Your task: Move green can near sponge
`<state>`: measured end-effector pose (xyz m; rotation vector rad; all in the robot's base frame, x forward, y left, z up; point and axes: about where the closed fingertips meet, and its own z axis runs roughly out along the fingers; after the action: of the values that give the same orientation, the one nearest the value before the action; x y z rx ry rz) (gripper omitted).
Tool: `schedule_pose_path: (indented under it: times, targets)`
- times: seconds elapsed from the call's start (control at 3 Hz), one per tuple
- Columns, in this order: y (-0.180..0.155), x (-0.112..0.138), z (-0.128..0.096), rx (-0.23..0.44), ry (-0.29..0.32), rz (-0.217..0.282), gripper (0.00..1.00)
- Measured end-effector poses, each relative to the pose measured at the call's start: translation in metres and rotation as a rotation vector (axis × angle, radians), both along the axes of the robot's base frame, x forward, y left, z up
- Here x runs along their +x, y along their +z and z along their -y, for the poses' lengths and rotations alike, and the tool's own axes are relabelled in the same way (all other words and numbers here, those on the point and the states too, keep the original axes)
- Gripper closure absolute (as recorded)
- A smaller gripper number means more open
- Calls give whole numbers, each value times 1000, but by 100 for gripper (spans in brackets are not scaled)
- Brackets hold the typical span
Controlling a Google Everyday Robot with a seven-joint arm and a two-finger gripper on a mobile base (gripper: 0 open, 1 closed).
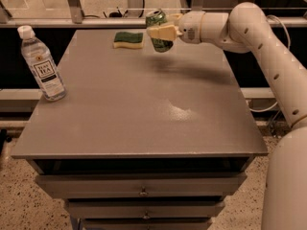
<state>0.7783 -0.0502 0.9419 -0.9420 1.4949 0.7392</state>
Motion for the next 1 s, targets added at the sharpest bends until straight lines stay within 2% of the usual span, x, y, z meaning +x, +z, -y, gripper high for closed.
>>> schedule_pose_path:
  times: [0.67,1.0]
  targets:
    - [-8,34,-8,63,-17,-7,100]
    - [-22,48,-10,70,-21,-25,100]
